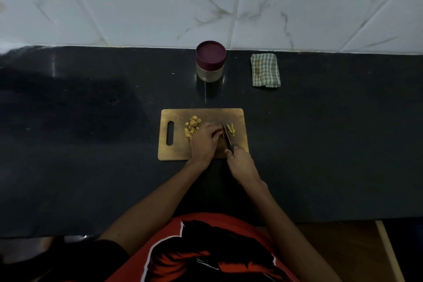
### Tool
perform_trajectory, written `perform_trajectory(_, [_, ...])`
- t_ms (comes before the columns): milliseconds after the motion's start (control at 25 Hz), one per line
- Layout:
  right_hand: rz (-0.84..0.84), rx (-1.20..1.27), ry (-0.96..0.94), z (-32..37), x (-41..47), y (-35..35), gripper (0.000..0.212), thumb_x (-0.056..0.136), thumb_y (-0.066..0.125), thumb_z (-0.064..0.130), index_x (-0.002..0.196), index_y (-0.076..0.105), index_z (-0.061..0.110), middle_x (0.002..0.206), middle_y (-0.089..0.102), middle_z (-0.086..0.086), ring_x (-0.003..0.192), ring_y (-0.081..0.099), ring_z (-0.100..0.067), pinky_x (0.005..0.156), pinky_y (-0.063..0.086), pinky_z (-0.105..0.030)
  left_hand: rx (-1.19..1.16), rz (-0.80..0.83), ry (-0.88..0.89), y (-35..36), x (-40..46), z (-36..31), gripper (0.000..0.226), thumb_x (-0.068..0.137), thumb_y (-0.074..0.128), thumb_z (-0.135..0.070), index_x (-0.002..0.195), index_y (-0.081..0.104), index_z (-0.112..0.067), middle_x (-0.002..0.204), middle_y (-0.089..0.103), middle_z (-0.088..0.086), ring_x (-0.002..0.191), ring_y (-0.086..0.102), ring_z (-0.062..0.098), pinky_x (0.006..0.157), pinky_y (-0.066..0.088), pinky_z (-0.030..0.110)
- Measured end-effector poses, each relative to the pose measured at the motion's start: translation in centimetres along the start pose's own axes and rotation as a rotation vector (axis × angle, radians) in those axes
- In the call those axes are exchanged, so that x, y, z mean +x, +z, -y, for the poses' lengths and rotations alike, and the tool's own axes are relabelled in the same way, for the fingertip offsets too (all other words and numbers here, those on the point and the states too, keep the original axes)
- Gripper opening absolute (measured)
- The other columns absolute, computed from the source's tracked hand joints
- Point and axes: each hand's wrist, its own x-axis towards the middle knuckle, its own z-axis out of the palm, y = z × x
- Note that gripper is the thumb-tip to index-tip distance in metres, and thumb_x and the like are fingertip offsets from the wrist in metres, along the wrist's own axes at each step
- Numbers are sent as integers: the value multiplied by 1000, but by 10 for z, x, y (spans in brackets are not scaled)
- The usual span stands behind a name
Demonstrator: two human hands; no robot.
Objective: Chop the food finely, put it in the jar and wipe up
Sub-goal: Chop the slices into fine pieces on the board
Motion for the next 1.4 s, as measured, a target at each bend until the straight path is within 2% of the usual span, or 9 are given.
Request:
perform_trajectory(320, [13, 85, 17, -1, -2, 3, 23, 104, 39, 34, 94, 52, 18, 93, 59, -6, 83, 61, -19, 69, 51, -36, -16, 15, -15, -1, 2, -1, 21, 91, 58, -20, 109, 70, -19, 106, 65, -5, 89, 57, 5, 76, 44, 17])
perform_trajectory(440, [26, 77, 27, 1, -1, 2, 23, 105, 39, 33, 95, 53, 17, 91, 58, -5, 82, 60, -19, 69, 51, -37, -15, 14, 2, -1, 1, 0, 21, 91, 58, -19, 109, 70, -18, 106, 65, -4, 89, 57, 5, 76, 44, 16])
perform_trajectory(560, [33, 4, 39, 7, 0, 1, 21, 105, 38, 30, 100, 52, 15, 86, 52, -1, 76, 53, -14, 63, 40, -32, -12, 8, 1, 0, 1, 0, 21, 91, 58, -19, 108, 70, -17, 103, 64, -4, 86, 56, 5, 72, 42, 16])
perform_trajectory(720, [-21, -25, 12, 12, 2, 5, 27, 105, 37, 27, 110, 54, 6, 95, 56, -8, 87, 55, -21, 71, 41, -34, -31, -5, -2, 2, 1, -1, 20, 90, 60, -17, 108, 71, -18, 99, 64, -3, 83, 57, 8, 70, 47, 22])
perform_trajectory(840, [-10, 2, 33, 10, 2, 8, 26, 105, 38, 28, 106, 54, 8, 97, 57, -9, 88, 57, -23, 72, 45, -37, -9, -8, 16, 4, 0, 0, 20, 90, 60, -18, 108, 70, -18, 99, 63, -2, 83, 58, 10, 72, 50, 27])
perform_trajectory(920, [-2, 2, 41, 2, -5, 12, 25, 105, 38, 28, 103, 54, 9, 99, 60, -11, 90, 59, -25, 75, 47, -39, -16, 7, 6, 5, 0, -1, 21, 91, 59, -19, 108, 70, -19, 101, 62, -3, 85, 57, 9, 73, 49, 26])
perform_trajectory(1080, [44, -25, 76, -18, -19, 18, 31, 105, 36, 33, 110, 54, 9, 109, 61, -14, 103, 59, -30, 83, 46, -40, -37, 22, -8, 3, 3, 3, 20, 91, 59, -19, 107, 70, -20, 101, 62, -4, 86, 57, 7, 75, 48, 23])
perform_trajectory(1200, [38, 0, 68, -20, -15, 14, 32, 104, 37, 36, 112, 55, 11, 110, 62, -13, 102, 60, -28, 90, 49, -46, -42, 30, -3, 1, 4, 2, 20, 90, 59, -16, 106, 70, -20, 102, 63, -5, 89, 58, 8, 78, 46, 21])
perform_trajectory(1400, [-29, 56, 52, -18, -15, 3, 35, 104, 38, 36, 123, 54, 11, 108, 63, -12, 99, 63, -27, 88, 52, -45, -47, 24, 9, 1, 3, 3, 20, 89, 60, -12, 105, 70, -17, 103, 64, -3, 91, 59, 8, 79, 43, 18])
